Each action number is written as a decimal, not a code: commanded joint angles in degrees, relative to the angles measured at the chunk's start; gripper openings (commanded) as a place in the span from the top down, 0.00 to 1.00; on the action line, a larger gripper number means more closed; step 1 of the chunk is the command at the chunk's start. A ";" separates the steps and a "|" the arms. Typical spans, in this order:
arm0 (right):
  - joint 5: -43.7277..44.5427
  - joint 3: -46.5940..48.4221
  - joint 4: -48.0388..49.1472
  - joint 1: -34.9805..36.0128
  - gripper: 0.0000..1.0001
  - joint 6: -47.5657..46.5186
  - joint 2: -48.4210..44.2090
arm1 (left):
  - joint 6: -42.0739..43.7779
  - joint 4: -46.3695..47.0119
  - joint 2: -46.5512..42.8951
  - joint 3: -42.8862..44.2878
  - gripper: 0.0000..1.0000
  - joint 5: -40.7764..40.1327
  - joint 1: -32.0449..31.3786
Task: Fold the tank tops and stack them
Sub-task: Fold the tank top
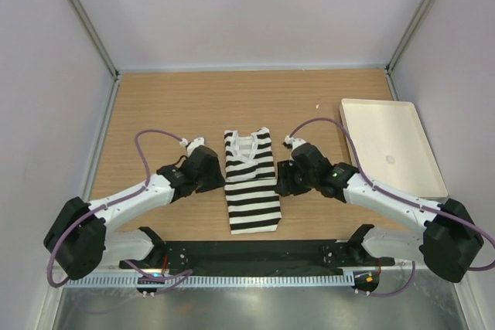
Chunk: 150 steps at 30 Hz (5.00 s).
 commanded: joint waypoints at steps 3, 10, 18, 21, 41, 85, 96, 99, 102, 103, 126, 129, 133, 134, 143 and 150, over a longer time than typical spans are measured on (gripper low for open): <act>2.05 -0.79 -2.23 9.23 0.48 0.16 -6.33 | 6.43 2.77 3.84 6.04 0.50 6.27 1.96; 4.25 1.22 0.40 17.67 0.52 -5.10 -6.09 | 10.65 7.07 9.46 11.05 0.54 15.29 2.66; 12.08 0.53 7.87 24.54 0.51 -9.68 -4.93 | 10.21 13.41 21.76 15.18 0.62 29.47 3.28; 11.55 -0.44 9.10 24.63 0.53 -10.30 -6.25 | 10.47 14.29 26.33 16.85 0.66 30.97 3.28; 8.74 7.63 10.69 28.76 0.51 -32.51 11.30 | 18.56 4.10 36.71 26.87 0.75 27.36 12.07; 11.90 20.47 -0.57 32.71 0.99 -45.63 16.44 | 17.95 6.12 36.10 23.80 0.80 31.59 11.37; 6.20 28.73 -9.43 25.86 0.99 -45.72 16.60 | 18.91 6.21 33.20 20.20 0.80 29.83 8.20; 4.87 30.49 -9.88 23.23 0.99 -45.55 16.86 | 18.83 6.21 32.06 18.89 0.80 29.57 7.42; 4.34 32.86 -12.34 21.21 0.99 -45.81 17.65 | 18.74 6.21 30.66 17.83 0.80 29.22 6.27; 1.64 34.09 -13.04 19.81 0.99 -46.16 17.83 | 18.39 6.29 30.39 17.56 0.80 29.13 5.75; -14.73 38.32 -19.73 12.94 0.99 -47.57 19.68 | 16.54 2.17 26.79 26.43 0.64 32.20 5.91; -14.56 38.41 -19.64 12.94 0.99 -47.83 19.68 | 15.49 1.55 26.44 27.31 0.63 33.34 8.46; -15.25 39.37 -20.43 12.33 0.99 -48.36 20.38 | 13.64 2.68 23.90 25.74 0.63 35.45 14.60; -15.61 40.16 -20.69 12.06 0.99 -48.53 20.73 | 13.12 3.39 23.10 24.08 0.63 35.72 15.49; -20.09 46.13 -24.38 8.29 0.99 -49.94 26.26 | 2.14 15.69 12.30 8.27 0.62 35.72 23.92; -23.86 50.79 -26.93 3.72 0.99 -51.08 30.92 | -2.09 19.65 3.43 -1.06 0.58 35.46 33.95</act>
